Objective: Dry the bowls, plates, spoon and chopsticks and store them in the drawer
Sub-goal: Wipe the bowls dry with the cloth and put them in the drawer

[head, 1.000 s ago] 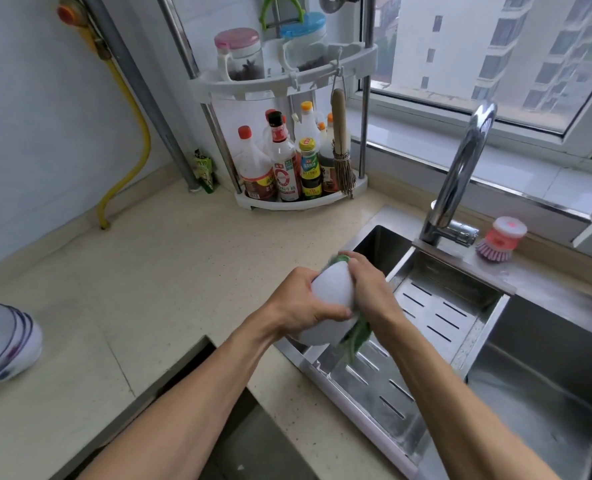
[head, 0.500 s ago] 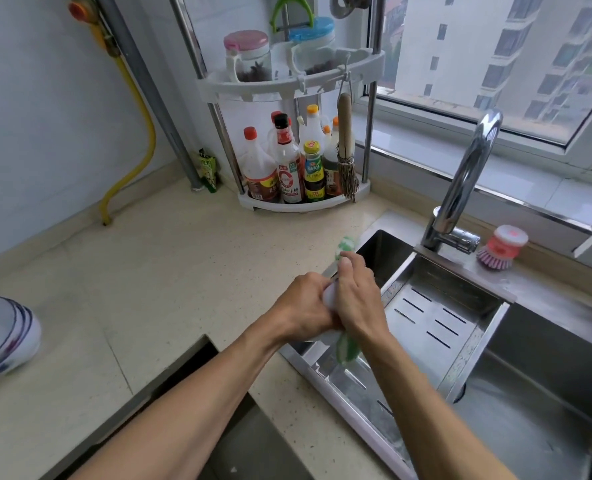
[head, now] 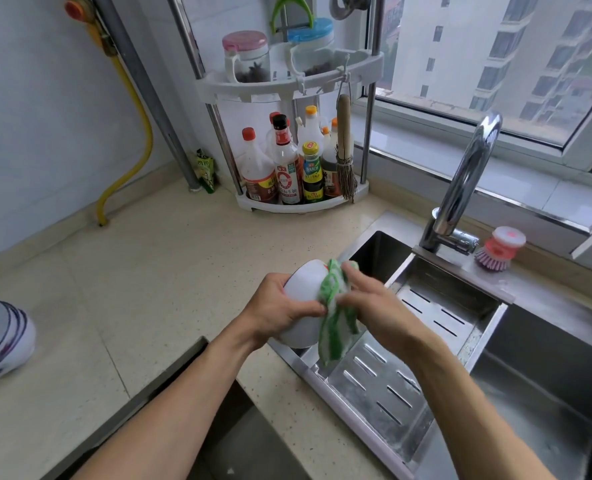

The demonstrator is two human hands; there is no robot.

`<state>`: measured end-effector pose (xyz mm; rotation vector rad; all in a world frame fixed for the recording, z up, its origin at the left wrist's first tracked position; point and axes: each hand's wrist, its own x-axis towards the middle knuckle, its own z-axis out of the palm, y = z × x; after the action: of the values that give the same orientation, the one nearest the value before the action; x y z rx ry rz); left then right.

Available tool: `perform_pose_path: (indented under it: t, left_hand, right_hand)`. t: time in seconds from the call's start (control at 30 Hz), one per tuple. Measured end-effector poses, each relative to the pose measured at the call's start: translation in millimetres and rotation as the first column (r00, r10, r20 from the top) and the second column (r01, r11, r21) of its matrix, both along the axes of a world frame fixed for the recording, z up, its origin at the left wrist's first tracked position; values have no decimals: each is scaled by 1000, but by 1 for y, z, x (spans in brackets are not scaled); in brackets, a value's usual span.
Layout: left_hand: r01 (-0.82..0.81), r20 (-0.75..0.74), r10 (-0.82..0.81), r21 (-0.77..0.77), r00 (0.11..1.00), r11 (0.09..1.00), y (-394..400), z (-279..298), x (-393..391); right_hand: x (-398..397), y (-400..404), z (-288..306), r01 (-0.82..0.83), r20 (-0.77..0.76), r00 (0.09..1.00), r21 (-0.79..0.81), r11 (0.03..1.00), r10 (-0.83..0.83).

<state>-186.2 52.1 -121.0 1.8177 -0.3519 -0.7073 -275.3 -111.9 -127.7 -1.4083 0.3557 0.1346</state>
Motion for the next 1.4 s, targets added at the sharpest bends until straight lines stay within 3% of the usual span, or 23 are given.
perform_pose_path:
  t: [0.07, 0.13, 0.23, 0.27, 0.33, 0.4, 0.5, 0.53, 0.57, 0.63, 0.67, 0.83, 0.97, 1.03, 1.1, 1.2, 1.3, 1.33, 1.4]
  left_hand:
    - [-15, -56, 12, -62, 998, 998, 2, 2, -1]
    - [31, -86, -40, -100, 995, 995, 2, 6, -2]
    - [197, 9, -197, 2, 980, 980, -3, 8, -11]
    - [212, 35, -213, 28, 976, 977, -5, 7, -16]
    - [157, 70, -159, 37, 985, 987, -8, 3, -21]
    - [87, 109, -92, 51, 990, 995, -9, 0, -21]
    - [128, 121, -132, 42, 984, 991, -8, -1, -20]
    - [146, 127, -150, 40, 980, 988, -8, 2, -21]
    - [159, 136, -163, 38, 977, 986, -6, 4, -22]
    - [189, 169, -190, 21, 967, 982, -2, 11, -22]
    - [207, 191, -206, 12, 960, 978, -1, 14, -22]
    - [185, 221, -187, 30, 957, 982, 4, 19, -24]
    - [195, 168, -220, 156, 961, 968, -1, 30, -15]
    - [129, 206, -187, 266, 961, 955, -12, 37, -8]
    - [78, 195, -140, 293, 971, 953, -19, 40, -3]
    - [49, 176, -98, 263, 980, 964, -16, 39, -3]
    - [70, 179, -110, 214, 978, 974, -10, 32, -8]
    - [85, 180, -121, 196, 976, 977, -10, 30, -12]
    - [97, 192, -129, 165, 973, 981, -9, 30, -22]
  right_hand:
    - [-7, 11, -5, -6, 113, 993, -210, 978, 31]
    - [-3, 15, -10, 113, 175, 982, -236, 965, -72]
    - [24, 9, -22, 372, 25, 927, -168, 913, -373]
    - [31, 7, -24, 391, -42, 915, -150, 908, -401]
    - [31, 9, -22, 349, -47, 929, -214, 912, -367]
    - [22, 24, -19, 296, 56, 955, -285, 912, -293]
    - [16, 45, -24, 322, 97, 946, -325, 889, -308]
    - [20, 42, -25, 348, 67, 938, -203, 915, -341]
    - [25, 36, -27, 363, 1, 932, 24, 932, -363]
    - [25, 24, -25, 316, -91, 947, 437, 842, -308]
    - [24, 19, -26, 284, -95, 956, 551, 785, -279]
    - [21, 21, -29, 238, -104, 967, 699, 675, -233]
    - [26, 24, -25, 264, -88, 958, 644, 718, -274]
    - [31, 28, -20, 340, -96, 934, 535, 773, -344]
    - [36, 29, -23, 413, -30, 902, 350, 841, -430]
    - [30, 31, -26, 362, 161, 919, 25, 932, -361]
    - [16, 41, -23, 352, 234, 926, -251, 902, -296]
    - [15, 41, -23, 378, 224, 916, -211, 901, -332]
    - [19, 33, -23, 392, 64, 916, 57, 918, -395]
